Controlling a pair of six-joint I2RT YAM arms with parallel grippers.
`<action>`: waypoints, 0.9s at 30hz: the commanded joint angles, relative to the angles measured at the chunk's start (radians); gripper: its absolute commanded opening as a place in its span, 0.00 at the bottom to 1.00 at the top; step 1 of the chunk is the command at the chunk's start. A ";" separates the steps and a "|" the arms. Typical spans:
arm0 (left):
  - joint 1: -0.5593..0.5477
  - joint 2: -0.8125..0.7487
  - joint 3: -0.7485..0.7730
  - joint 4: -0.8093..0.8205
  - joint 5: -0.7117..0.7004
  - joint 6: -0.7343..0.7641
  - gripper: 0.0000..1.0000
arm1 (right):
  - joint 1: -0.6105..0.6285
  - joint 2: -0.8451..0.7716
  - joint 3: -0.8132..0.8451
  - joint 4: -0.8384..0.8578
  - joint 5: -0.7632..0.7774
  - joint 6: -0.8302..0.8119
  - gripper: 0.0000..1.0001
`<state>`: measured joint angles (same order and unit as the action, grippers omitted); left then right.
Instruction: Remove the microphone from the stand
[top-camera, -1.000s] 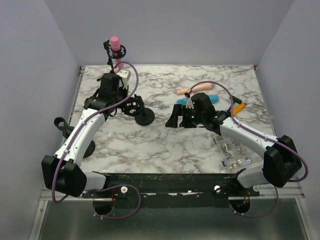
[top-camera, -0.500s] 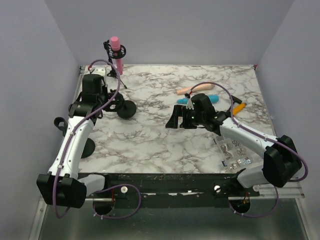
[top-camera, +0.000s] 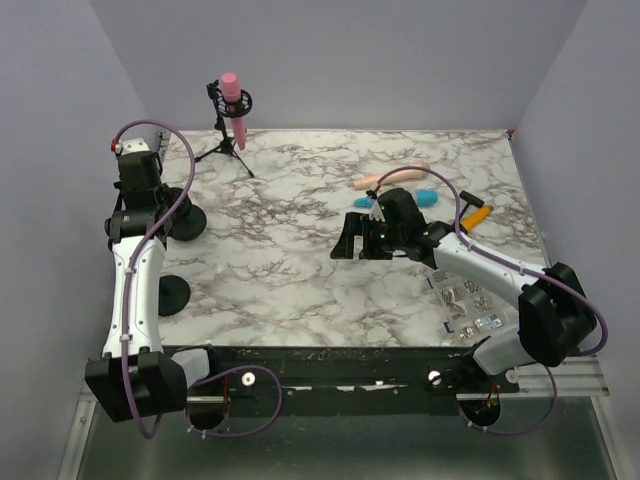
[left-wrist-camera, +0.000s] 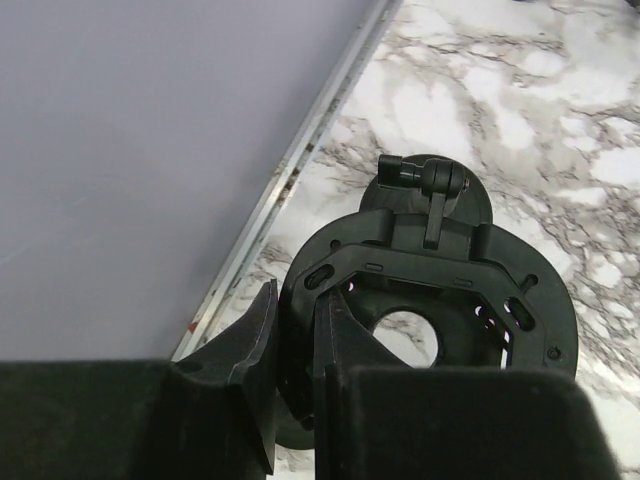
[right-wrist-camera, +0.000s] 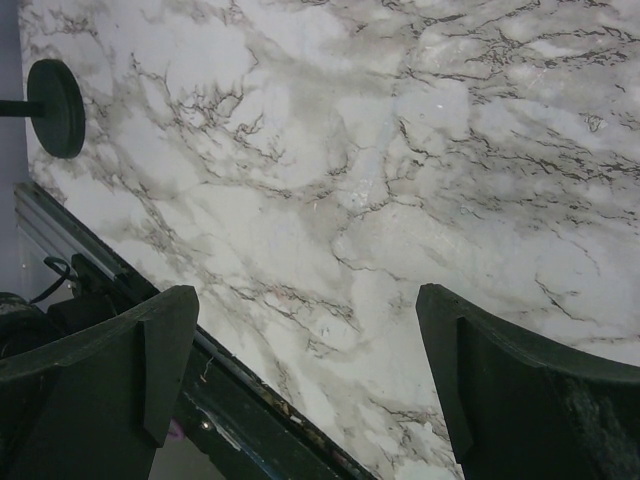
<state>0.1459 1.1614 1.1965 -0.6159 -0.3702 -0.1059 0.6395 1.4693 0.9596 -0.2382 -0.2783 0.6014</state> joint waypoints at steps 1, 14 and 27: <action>0.044 -0.011 0.000 0.084 -0.073 -0.025 0.00 | 0.003 0.013 0.033 -0.026 -0.015 0.000 1.00; 0.098 0.043 -0.004 0.083 -0.067 -0.090 0.03 | 0.003 0.042 0.020 -0.005 -0.029 0.008 1.00; 0.099 0.043 -0.005 0.076 -0.045 -0.126 0.64 | 0.003 0.049 0.008 0.004 -0.036 0.013 1.00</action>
<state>0.2363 1.2343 1.1831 -0.5900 -0.4049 -0.2096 0.6395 1.5055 0.9638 -0.2401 -0.2981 0.6067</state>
